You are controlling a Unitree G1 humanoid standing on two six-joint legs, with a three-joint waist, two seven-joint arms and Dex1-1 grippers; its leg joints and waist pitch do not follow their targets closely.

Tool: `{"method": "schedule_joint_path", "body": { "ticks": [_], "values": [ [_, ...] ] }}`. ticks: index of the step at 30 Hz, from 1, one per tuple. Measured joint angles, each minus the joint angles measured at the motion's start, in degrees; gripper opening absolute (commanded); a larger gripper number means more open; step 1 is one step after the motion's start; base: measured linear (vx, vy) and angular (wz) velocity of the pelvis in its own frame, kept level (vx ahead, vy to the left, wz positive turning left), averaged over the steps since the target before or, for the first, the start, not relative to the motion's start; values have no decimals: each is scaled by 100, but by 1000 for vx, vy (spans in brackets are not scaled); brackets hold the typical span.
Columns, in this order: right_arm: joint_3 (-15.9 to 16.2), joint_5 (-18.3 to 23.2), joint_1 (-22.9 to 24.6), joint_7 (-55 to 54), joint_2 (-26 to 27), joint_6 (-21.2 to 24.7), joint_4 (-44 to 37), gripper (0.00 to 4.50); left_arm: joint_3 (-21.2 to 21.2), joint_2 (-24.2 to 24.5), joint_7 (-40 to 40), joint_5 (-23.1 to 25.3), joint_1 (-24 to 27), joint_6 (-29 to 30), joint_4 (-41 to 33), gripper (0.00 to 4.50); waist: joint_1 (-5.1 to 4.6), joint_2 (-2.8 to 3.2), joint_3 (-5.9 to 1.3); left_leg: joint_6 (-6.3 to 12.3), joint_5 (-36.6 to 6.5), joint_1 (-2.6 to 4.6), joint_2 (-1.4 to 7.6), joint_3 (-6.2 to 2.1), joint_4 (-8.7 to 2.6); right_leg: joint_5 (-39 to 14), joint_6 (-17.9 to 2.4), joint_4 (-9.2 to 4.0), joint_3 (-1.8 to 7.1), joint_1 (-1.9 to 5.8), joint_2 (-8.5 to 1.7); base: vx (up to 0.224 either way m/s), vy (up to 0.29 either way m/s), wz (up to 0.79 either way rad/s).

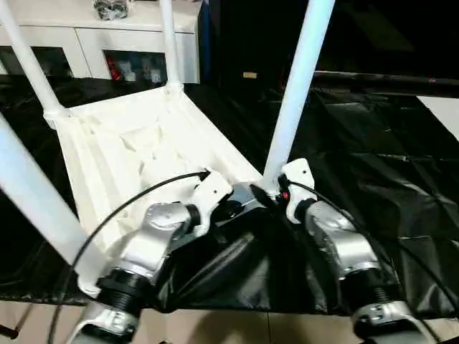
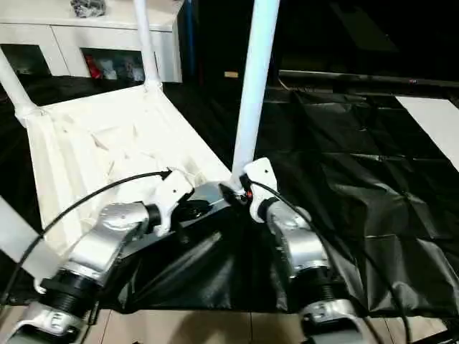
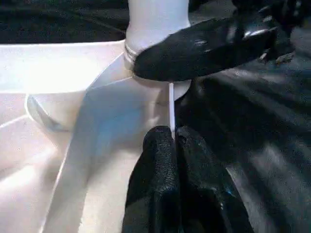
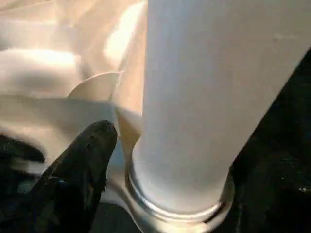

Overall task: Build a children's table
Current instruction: Rotate leg to tighten

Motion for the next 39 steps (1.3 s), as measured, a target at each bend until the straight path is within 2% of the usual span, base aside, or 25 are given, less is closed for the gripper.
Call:
{"method": "schedule_joint_path", "body": {
  "ticks": [8, 12, 15, 18, 19, 26, 30, 35, 39],
  "values": [
    [359, 260, 43, 1703, -731, 29, -243, 380, 3, 577, -1245, -460, 5, -182, -6, 0, 83, 0, 5, 1, 3, -29, 3, 9, 17, 5, -33, 4, -1, -19, 0, 0, 0, 0],
    [520, 418, 100, 2565, -1077, 16, -400, 345, -6, 843, -1826, -644, -24, -299, 88, 0, 167, -17, 11, 6, 0, -33, 2, 22, 27, -5, -42, 1, 4, -17, -4, 0, 0, 0],
    [605, 459, 104, 2886, -1170, 16, -432, 311, -50, 950, -2127, -680, -56, -338, 171, 0, 198, -18, 12, 4, 1, -28, 3, 25, 31, -4, -42, 9, 4, -14, -5, 0, 0, 0],
    [614, 497, 143, 2996, -1189, 20, -448, 300, -69, 985, -2301, -692, -88, -345, 242, 0, 200, -19, 12, 3, 1, -21, 4, 26, 34, -4, -42, 14, 6, -9, -5, 0, 0, 0],
    [624, 508, 144, 3020, -1198, 23, -449, 281, -86, 997, -2338, -693, -113, -345, 261, 0, 199, -20, 13, 3, 1, -19, 4, 25, 35, -4, -42, 15, 7, -8, -5, 0, 0, 0],
    [713, 532, 167, 3183, -1230, -28, -498, 266, -164, 1068, -2551, -693, -203, -390, 358, 0, 203, -15, 13, 2, 2, -16, 4, 22, 35, -3, -42, 19, 7, -5, -5, 0, 0, 0],
    [687, 486, 238, 2978, -1145, -44, -551, 265, -117, 1047, -2410, -674, -204, -429, 393, 0, 204, -15, 12, 2, 2, -7, 4, 22, 37, -3, -42, 19, 6, 6, -5, 0, 0, 0],
    [210, 270, 206, 1119, -364, -16, -188, 264, 57, 622, -1149, -334, -232, -516, 525, 0, 137, -15, 12, -2, 2, 13, 3, 9, 34, 4, -49, 19, 10, 19, -5, 0, 0, 0],
    [8, 178, 171, -5, 40, -42, -37, 264, 74, 246, -482, -212, -185, -201, 387, 0, 46, -12, 13, -3, 3, 13, 1, 7, 34, -2, -30, 13, 12, 17, -5, 0, 0, 0]
  ]
}}
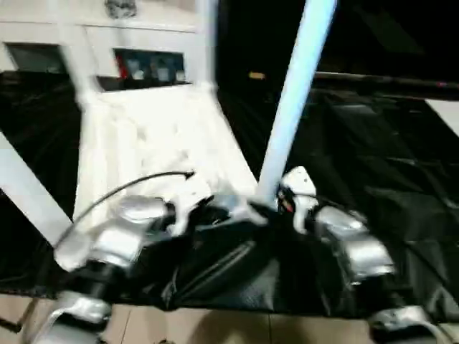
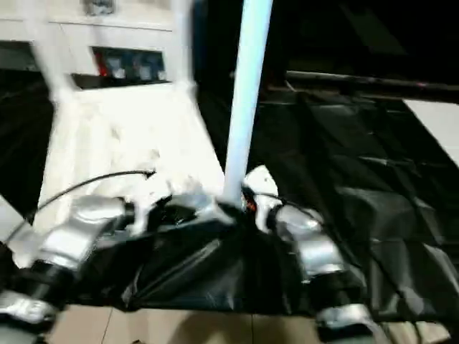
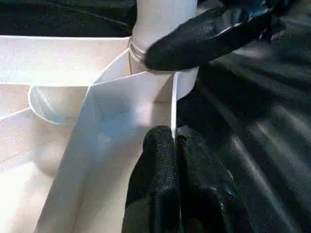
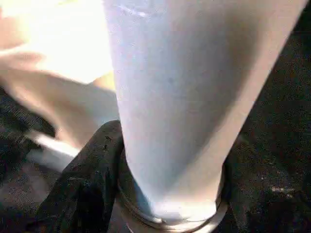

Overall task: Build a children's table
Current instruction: Rotate leg to tighten

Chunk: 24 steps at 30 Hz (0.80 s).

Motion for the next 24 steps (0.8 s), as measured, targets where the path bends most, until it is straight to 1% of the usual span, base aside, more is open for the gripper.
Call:
{"method": "schedule_joint_path", "body": {
  "ticks": [2, 5, 6, 8, 10, 11, 12, 13, 15, 17, 19, 22, 24],
  "values": [
    [-73, -71, -4, -414, 196, -5, 20, 264, 40, -155, 271, 44, 130, 163, -192, 0, -34, 1, -1, 0, 0, -1, 0, 0, -3, 2, 2, 1, -1, 0, 1, 0, 0, 0],
    [-181, -146, -35, -709, 345, 41, 27, 264, 46, -343, 583, 118, 238, 306, -388, 0, -38, 7, -5, 0, 0, -3, 0, -1, -7, 4, 4, 0, 0, 0, 2, 0, 0, 0],
    [-191, -166, -35, -709, 357, 31, 27, 299, 46, -365, 635, 153, 289, 316, -462, 0, -38, 11, -10, 0, 0, -10, 0, 0, -8, 7, 1, 0, 0, 0, 2, 0, 0, 0],
    [-191, -176, -34, -709, 369, 15, 27, 334, 43, -371, 660, 193, 328, 316, -530, 0, -38, 10, -11, 0, 0, -13, 1, 0, -11, 12, -6, 1, -1, 1, 3, 0, 0, 0],
    [-194, -174, -35, -709, 377, 24, 26, 343, 33, -397, 694, 211, 328, 316, -539, 0, -34, 9, -12, 0, 0, -12, 1, 1, -13, 9, -1, -1, 1, 1, 3, 0, 0, 0],
    [-196, -168, -36, -709, 381, 32, 24, 352, 23, -400, 711, 212, 328, 316, -542, 0, -32, 10, -12, 0, 0, -12, 1, 1, -13, 8, -1, -1, 1, 1, 3, 0, 0, 0],
    [-196, -155, -36, -708, 386, 39, 18, 372, 20, -400, 723, 213, 327, 316, -545, 0, -30, 16, -12, 0, 0, -11, 0, 1, -13, 8, 0, -2, 1, 1, 3, 0, 0, 0],
    [-196, -155, -36, -697, 386, 45, 9, 372, 19, -400, 729, 213, 327, 316, -545, 0, -32, 18, -13, 0, 0, -10, 0, 1, -13, 8, 0, -4, 2, 1, 3, 0, 0, 0],
    [-183, -172, -29, -630, 362, 49, -14, 390, 11, -400, 744, 213, 327, 316, -549, 0, -32, 23, -10, 0, 0, -10, 0, 0, -12, 9, -1, -4, 2, -1, 3, 0, 0, 0],
    [-121, -174, 47, -388, 178, 31, -138, 390, -13, -404, 698, 212, 323, 308, -564, 0, -18, 30, -6, 0, 0, -8, -1, 0, -11, 9, -1, -6, 2, -3, 2, 0, 0, 0],
    [-48, -151, 186, 17, -133, -14, -362, 390, -54, -402, 592, 209, 305, 285, -571, 0, 12, 41, 0, 0, 0, -14, 0, 0, -12, 8, 1, -9, 0, -4, 2, 0, 0, 0],
    [-30, 161, 476, 910, -771, -75, -801, 390, -152, -264, 284, 119, 198, 113, -466, 0, 125, 95, 15, 1, 0, -22, 0, 3, -9, 1, 10, -14, 1, -2, 1, 0, 0, 0],
    [-72, 388, 641, 1470, -1146, -67, -1099, 390, -183, -144, 66, 36, 131, -77, -316, 0, 140, 119, 19, 3, 0, -23, 1, 5, -9, 1, 10, -15, 1, -2, 1, 0, 0, 0]
  ]
}}
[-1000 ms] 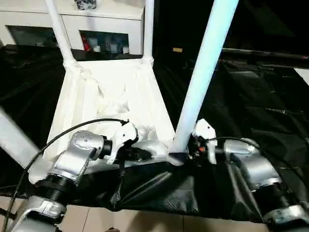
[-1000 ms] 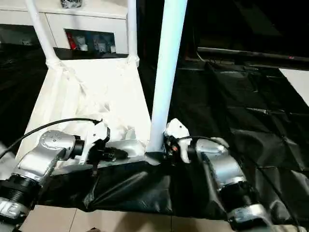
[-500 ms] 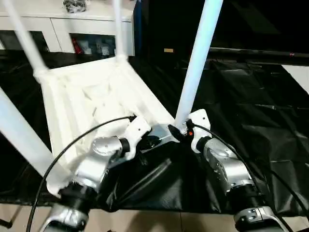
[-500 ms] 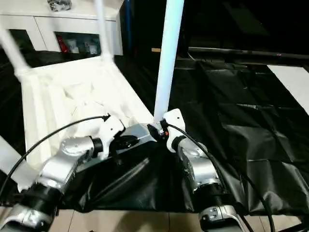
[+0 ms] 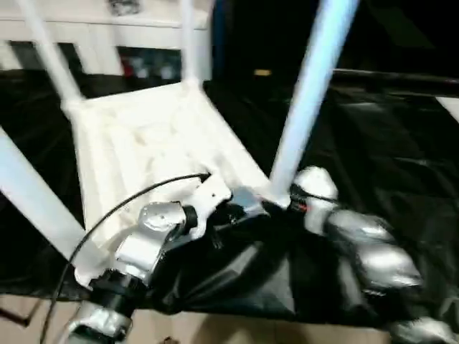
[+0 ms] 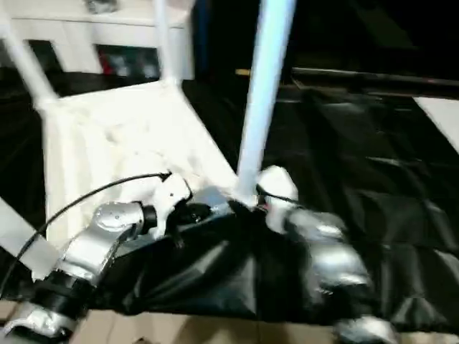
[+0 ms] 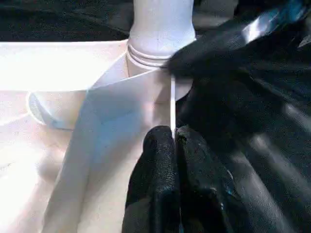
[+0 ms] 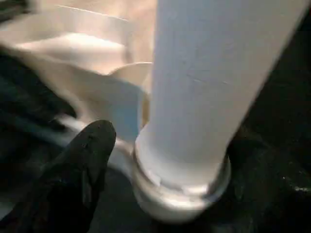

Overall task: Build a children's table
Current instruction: Rotate leg to tighten

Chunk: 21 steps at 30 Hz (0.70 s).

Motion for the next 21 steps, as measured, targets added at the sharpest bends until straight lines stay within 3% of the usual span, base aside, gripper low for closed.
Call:
{"method": "schedule_joint_path", "body": {
  "ticks": [5, 10, 15, 21],
  "values": [
    [-154, 366, 225, 845, -580, 162, -248, 390, 1, 183, -375, -50, -135, -293, 284, 0, -6, -5, 6, 0, 0, 0, 1, 2, 6, 0, 0, 7, -3, 0, 1, 0, 0, 0],
    [-600, 590, 244, 1044, -1082, 297, -195, 390, -102, 579, -1307, -293, -125, -517, 297, 0, 31, -7, 10, 0, 0, -2, 1, 2, 9, 1, -1, 9, -4, 0, 0, 0, 0, 0],
    [-835, 561, 128, 522, -1135, 222, 229, 390, -333, 696, -1992, -464, -122, -717, 295, 0, 153, -6, 10, 1, 0, -9, 0, 12, 25, 0, -1, 10, -2, 0, -4, 0, 0, 0],
    [-1035, 445, -66, -316, -832, 167, 529, 390, -513, 838, -2544, -552, -127, -891, 294, 0, 155, -8, 12, 1, 0, -8, 2, 13, 31, 0, 0, 17, -1, -1, -4, 0, 0, 0]
  ]
}}
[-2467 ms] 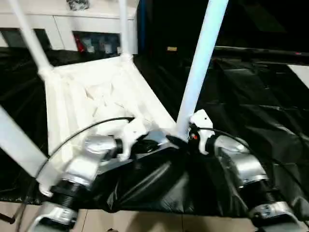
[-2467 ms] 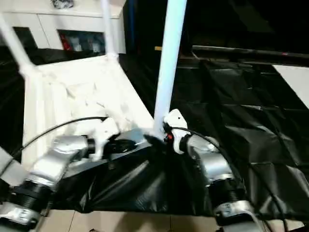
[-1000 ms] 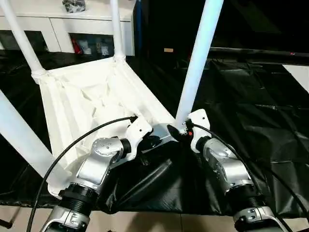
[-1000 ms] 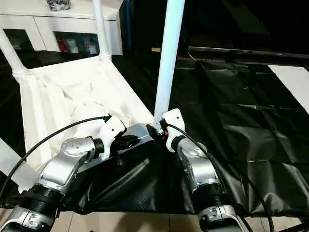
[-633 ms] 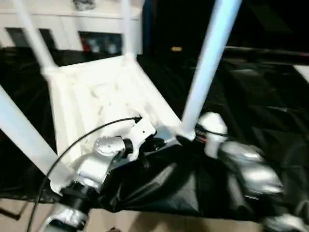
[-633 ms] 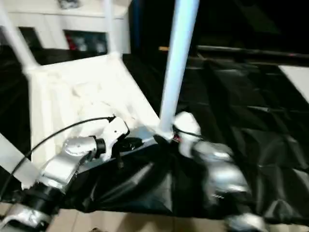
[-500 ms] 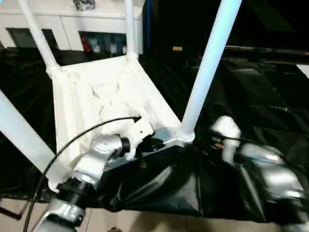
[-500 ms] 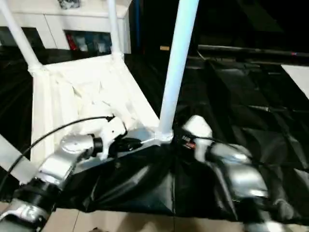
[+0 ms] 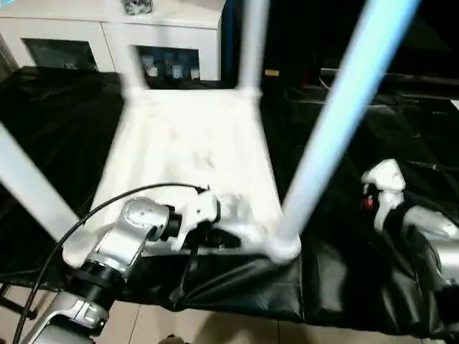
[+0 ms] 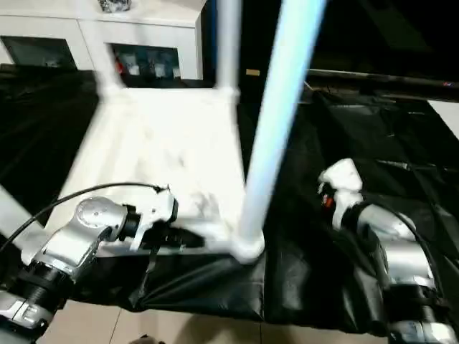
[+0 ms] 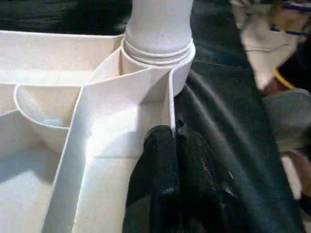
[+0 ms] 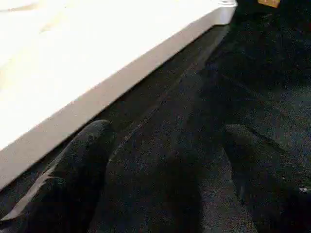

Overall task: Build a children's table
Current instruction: Rotate leg to tighten

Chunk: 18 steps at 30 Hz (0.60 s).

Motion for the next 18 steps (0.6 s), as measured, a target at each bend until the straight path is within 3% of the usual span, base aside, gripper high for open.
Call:
{"method": "schedule_joint_path", "body": {
  "ticks": [4, 7, 10, 13, 15, 18],
  "values": [
    [48, -28, -29, -312, 385, -90, 4, 390, -45, 86, 91, 90, -3, -262, 10, 0, -13, -9, 5, 0, 0, 3, 1, -1, 2, 0, 0, 7, 0, -1, 1, 0, 0, 0],
    [112, -27, -185, -658, 672, -124, 53, 390, 20, 62, 607, 239, -15, -373, 38, 0, -36, -9, 5, -1, 0, 9, 1, -1, 5, 9, 0, 12, 2, 1, 1, 0, 0, 0],
    [113, -29, -200, -1019, 871, -148, 45, 396, 220, 19, 983, 241, 201, -286, -130, 55, -144, -11, 7, -2, 0, 11, 1, -8, 6, 13, 0, 10, 4, 0, 1, 0, 0, 0],
    [-80, 43, -121, -1404, 1096, -60, -96, 412, 701, -43, 1315, -73, 630, 43, -706, 61, -249, -34, 20, -2, 0, 11, 4, -8, -1, 14, 0, 12, 2, -4, 4, 0, 0, 0],
    [-263, 119, -33, -1695, 1215, 65, -293, 439, 986, -60, 1420, -381, 863, 188, -1213, 97, -240, -50, 28, -2, 0, 5, 4, -7, -2, 11, 2, 10, -4, -8, 7, 0, 0, 0],
    [-389, 93, 374, -2215, 1430, 102, -1028, 449, 1404, -296, 1994, -722, 1390, 283, -2054, 109, -211, -92, 30, -2, 0, 4, 5, 0, -8, 0, 14, 2, 1, -11, 7, 0, 0, 0]
  ]
}}
